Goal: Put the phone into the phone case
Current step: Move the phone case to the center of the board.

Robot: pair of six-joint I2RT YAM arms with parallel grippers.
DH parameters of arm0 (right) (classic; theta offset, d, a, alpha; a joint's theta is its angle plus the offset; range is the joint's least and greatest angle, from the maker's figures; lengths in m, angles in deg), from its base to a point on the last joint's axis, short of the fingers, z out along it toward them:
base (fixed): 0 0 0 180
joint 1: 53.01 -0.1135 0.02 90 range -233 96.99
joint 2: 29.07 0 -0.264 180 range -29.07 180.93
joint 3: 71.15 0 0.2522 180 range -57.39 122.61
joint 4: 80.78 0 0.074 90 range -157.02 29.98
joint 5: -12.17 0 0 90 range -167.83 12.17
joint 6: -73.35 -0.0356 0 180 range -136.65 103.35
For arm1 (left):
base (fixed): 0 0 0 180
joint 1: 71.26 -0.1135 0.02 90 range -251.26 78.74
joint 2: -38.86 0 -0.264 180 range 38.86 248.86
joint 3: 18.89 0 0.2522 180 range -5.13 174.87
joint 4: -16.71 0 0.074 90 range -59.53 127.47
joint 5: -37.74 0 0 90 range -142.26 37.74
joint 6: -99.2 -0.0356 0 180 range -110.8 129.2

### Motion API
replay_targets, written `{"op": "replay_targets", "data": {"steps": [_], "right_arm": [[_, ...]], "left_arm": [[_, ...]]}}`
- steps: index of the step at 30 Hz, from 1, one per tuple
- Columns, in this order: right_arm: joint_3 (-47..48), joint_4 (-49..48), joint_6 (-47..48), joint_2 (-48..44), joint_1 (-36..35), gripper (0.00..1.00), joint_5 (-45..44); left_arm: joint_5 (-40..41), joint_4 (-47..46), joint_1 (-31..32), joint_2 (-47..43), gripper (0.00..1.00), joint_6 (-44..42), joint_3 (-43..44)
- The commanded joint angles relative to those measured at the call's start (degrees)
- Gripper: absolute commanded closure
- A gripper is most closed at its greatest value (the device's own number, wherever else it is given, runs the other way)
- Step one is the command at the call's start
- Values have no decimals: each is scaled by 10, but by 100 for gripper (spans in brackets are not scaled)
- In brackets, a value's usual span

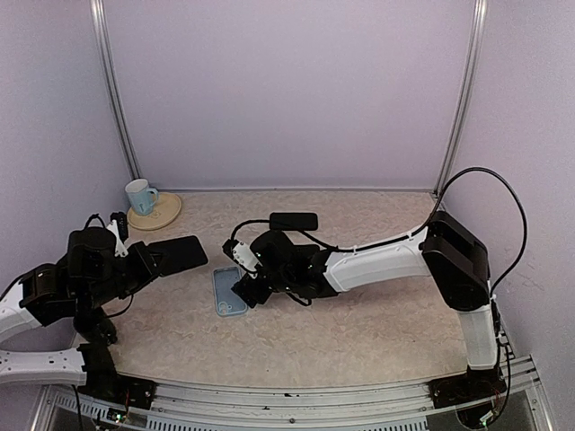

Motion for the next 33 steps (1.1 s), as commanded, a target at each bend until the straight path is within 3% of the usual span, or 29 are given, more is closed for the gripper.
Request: {"op": "replay_targets", "data": {"steps": [1, 8, 13, 21, 27, 33], "right_arm": [[33, 36, -54, 36, -12, 18, -55], [53, 48, -68, 70, -13, 25, -76], [69, 51, -69, 85, -12, 36, -85], [110, 68, -68, 115, -12, 41, -85], [121, 82, -75, 120, -9, 52, -72], [126, 95, -82, 125, -8, 55, -52]], "left_arm": [[29, -7, -3, -7, 100, 6, 11], [38, -5, -4, -10, 100, 5, 8], [37, -7, -4, -10, 100, 3, 7], [37, -5, -5, -16, 100, 2, 3], [36, -6, -6, -22, 100, 3, 1], [35, -8, -7, -22, 100, 2, 0]]}}
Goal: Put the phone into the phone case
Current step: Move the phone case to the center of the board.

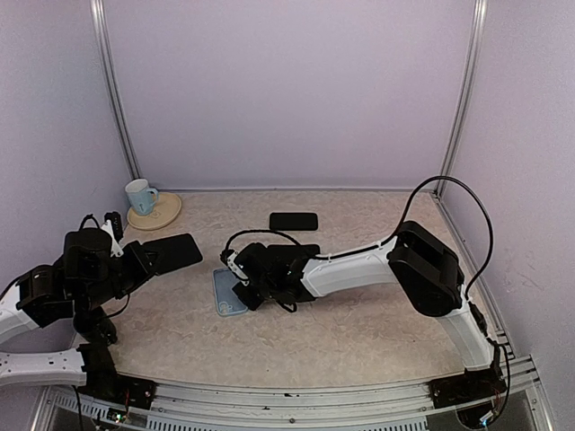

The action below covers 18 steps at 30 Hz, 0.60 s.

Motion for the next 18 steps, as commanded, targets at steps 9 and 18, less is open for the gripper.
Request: {"op": "replay_targets", "data": {"steps": [9, 18], "right_arm": [[18, 23, -10, 15, 3, 81, 20], [-29, 2, 22, -41, 20, 100, 39]], "left_arm": [[7, -26, -7, -5, 100, 3, -10], [6, -30, -8, -10, 100, 2, -14]]}}
